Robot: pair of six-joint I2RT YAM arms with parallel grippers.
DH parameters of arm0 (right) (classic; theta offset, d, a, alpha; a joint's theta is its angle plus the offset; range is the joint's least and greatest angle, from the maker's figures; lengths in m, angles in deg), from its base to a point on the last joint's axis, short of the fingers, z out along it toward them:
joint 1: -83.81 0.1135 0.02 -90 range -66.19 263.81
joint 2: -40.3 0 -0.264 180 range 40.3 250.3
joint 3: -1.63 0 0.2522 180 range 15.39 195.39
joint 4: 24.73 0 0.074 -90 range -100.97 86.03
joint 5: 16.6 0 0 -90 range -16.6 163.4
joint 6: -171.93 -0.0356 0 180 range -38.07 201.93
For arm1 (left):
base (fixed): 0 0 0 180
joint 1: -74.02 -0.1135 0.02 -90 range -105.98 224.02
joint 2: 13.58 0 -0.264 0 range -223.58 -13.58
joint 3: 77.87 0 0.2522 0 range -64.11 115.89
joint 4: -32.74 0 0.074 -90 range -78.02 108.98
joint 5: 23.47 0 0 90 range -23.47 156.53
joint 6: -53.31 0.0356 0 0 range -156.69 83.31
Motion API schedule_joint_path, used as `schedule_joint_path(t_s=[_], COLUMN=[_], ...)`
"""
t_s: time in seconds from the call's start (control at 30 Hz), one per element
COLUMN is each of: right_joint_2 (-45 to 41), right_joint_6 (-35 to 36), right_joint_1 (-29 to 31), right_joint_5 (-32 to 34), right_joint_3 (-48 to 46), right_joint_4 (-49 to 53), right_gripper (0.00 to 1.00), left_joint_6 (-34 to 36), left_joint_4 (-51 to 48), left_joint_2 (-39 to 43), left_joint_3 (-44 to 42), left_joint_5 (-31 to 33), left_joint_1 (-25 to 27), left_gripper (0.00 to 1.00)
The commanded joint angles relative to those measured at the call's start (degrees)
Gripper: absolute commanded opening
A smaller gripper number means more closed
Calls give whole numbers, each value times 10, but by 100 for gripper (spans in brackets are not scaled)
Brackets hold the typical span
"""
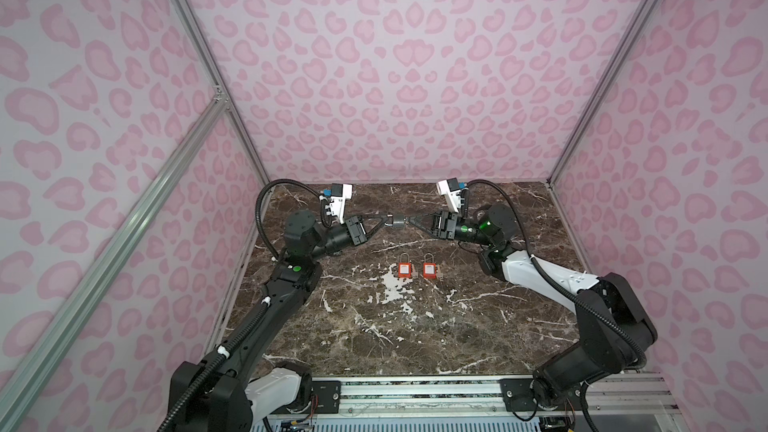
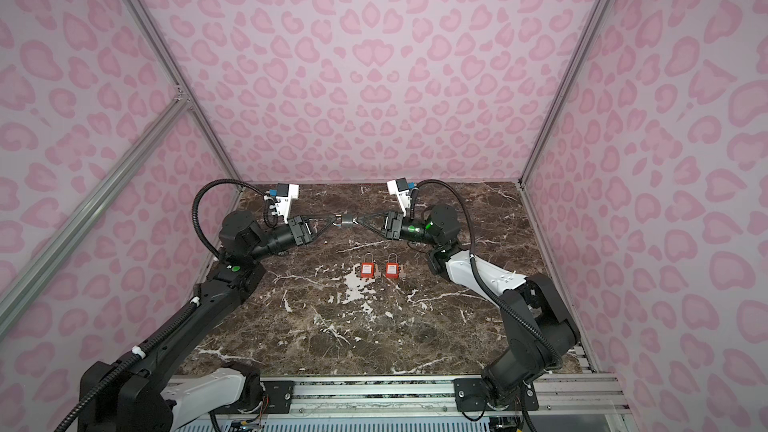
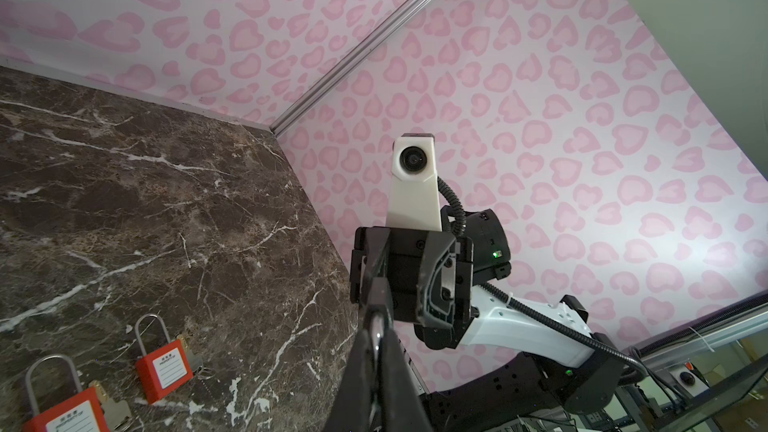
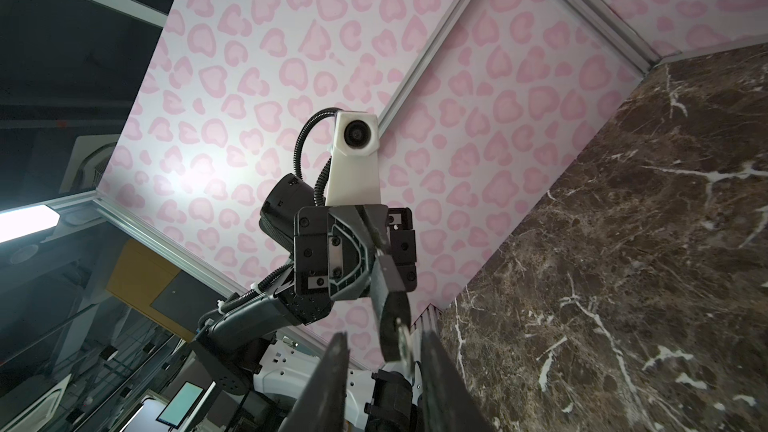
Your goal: Lock with the key
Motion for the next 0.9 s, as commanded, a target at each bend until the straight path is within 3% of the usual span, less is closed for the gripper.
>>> schedule_joint_path(t_s=[0.0,0.1,0.27,0.87], right_joint_2=[11,18,17,-14], right_joint_6=[-28,-47,-52,-28], right_joint_1=[2,2,1,-19], right_joint_5=[1,0,1,5], right_joint_3=[2,4,2,-46], right_joint_4=[-49,-63,-65,-29], right_gripper=[19,7,0,0], left_joint_6=[-3,-3,-2,0], left_joint_4=[19,18,18,14], left_joint_2=[1,1,3,5], left_joint_3=[-2,-4,-5,-4], left_joint_5=[-5,-6,-3,12], left_joint_1=[0,0,0,-1], left_gripper=[4,4,4,4])
